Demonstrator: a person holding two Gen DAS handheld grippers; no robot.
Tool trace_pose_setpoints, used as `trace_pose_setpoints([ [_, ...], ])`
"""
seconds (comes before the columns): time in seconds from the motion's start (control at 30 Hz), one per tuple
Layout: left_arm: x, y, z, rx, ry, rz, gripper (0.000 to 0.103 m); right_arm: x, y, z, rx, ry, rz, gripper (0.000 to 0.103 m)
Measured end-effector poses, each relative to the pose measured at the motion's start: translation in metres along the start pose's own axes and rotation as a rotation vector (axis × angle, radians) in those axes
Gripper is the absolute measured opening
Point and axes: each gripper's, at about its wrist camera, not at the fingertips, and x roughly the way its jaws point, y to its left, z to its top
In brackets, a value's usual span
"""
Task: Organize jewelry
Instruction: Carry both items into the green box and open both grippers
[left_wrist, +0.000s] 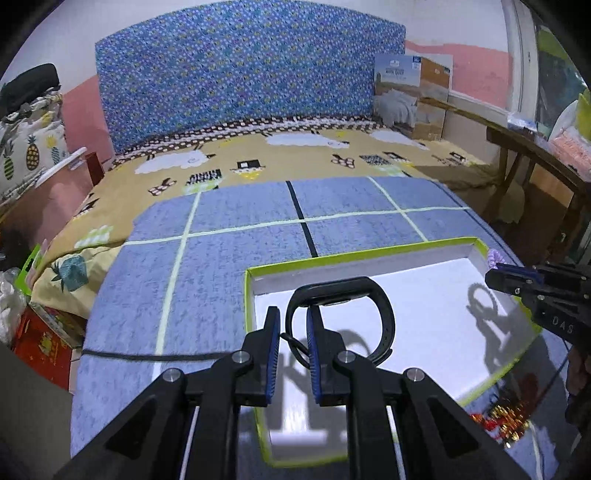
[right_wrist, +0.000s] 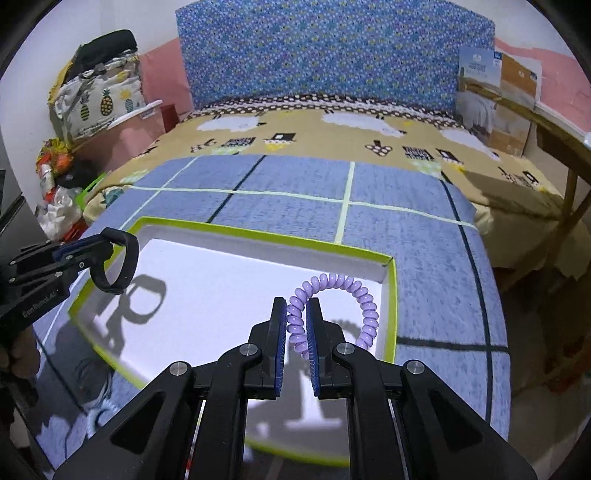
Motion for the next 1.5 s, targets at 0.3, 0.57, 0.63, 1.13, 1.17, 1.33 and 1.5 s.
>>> trace_pose_setpoints([
  [0.3,0.032,-0.003,0.007,0.003,0.082,0.010,0.015,0.027,-0.012,0.006,0.032,0.067,-0.006,0.011],
  [0.57,0.040,-0.005,0.010,0.005,0.095,0.027,0.016,0.037,-0.017,0.006,0.045,0.095,-0.004,0.011],
  [0.63,0.042,-0.005,0.012,0.005,0.094,0.026,0.016,0.036,-0.018,0.005,0.045,0.092,-0.008,0.016],
  [1.13,0.004,0.002,0.002,-0.038,0.009,-0.022,0.017,-0.030,-0.002,-0.015,0.067,-0.078,-0.006,0.025],
  [1.17,-0.002,0.002,0.000,-0.037,-0.005,-0.027,0.017,-0.037,-0.001,-0.018,0.070,-0.090,-0.003,0.025],
  [1.33,-0.035,-0.003,-0.016,-0.015,-0.065,-0.056,0.017,-0.066,0.009,-0.040,0.063,-0.127,0.002,0.025],
  [1.5,-0.064,-0.009,-0.038,0.012,-0.103,-0.080,0.017,-0.087,0.017,-0.063,0.071,-0.149,0.002,0.025],
])
